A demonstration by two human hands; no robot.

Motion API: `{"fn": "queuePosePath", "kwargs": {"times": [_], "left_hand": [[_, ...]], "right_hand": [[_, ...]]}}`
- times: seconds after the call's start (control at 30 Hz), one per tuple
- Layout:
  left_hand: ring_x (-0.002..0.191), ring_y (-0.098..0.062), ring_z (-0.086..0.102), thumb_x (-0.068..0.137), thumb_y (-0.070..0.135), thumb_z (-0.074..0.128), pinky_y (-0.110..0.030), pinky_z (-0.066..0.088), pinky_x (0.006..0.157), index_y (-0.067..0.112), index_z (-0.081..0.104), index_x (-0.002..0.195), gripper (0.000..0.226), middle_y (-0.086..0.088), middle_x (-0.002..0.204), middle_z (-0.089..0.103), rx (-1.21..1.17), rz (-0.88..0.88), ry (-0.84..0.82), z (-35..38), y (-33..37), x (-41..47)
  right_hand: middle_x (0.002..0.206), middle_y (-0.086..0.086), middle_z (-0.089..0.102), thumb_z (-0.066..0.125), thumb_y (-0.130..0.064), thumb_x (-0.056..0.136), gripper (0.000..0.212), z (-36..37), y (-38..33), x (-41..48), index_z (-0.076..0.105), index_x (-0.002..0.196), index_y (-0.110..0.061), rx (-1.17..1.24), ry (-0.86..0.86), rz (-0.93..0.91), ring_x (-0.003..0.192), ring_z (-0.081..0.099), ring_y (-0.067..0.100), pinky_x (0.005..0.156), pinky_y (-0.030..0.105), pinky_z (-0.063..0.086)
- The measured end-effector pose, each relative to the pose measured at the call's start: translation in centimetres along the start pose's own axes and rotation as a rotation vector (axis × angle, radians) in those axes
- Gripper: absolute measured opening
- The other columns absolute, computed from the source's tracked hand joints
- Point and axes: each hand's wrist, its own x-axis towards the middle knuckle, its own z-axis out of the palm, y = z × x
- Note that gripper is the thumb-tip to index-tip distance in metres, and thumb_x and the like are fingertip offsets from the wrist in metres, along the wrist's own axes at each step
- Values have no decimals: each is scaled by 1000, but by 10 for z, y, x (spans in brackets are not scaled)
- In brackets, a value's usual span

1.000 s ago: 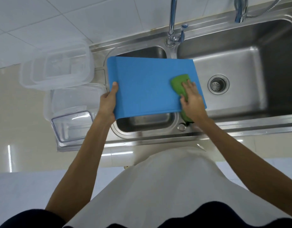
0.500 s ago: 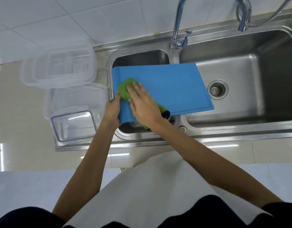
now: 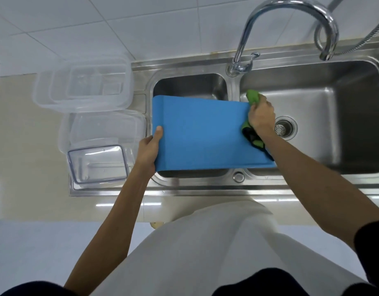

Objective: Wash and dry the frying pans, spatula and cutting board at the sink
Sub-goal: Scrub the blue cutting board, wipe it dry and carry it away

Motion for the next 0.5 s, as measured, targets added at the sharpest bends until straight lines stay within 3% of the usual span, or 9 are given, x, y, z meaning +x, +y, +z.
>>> {"fn": "queuePosePath", "kwargs": {"times": [0.13,0.3,0.4,0.5], "left_hand": [[87,-13,72,99,38,60,-23,58,64,14,61,120,32,2,104,73,110,196,87,0,-7,4],[100,-14,69,104,31,50,-26,58,82,16,61,129,32,2,114,71,315,376,72,-3,-9,6],[103,-12,68,105,43,42,-23,56,81,19,62,128,39,7,115,70,179,394,89,3,0,-7],[105,-12,70,100,66,24,-29,59,81,22,64,124,64,7,117,71,-164,255,33,14,16,-28]], "right_hand": [[133,27,54,39,-42,105,50,-19,7,3,48,135,-3,161,-76,248,121,54,45,99,48,44],[129,15,57,37,-39,106,45,-47,7,-24,47,135,-7,464,50,285,107,56,31,86,36,43],[116,3,62,38,-37,106,32,-71,4,-49,51,128,-18,884,173,265,100,61,20,88,39,52],[111,3,69,42,-34,107,25,-91,1,-81,58,120,-21,1318,217,162,98,69,18,88,39,59]]}}
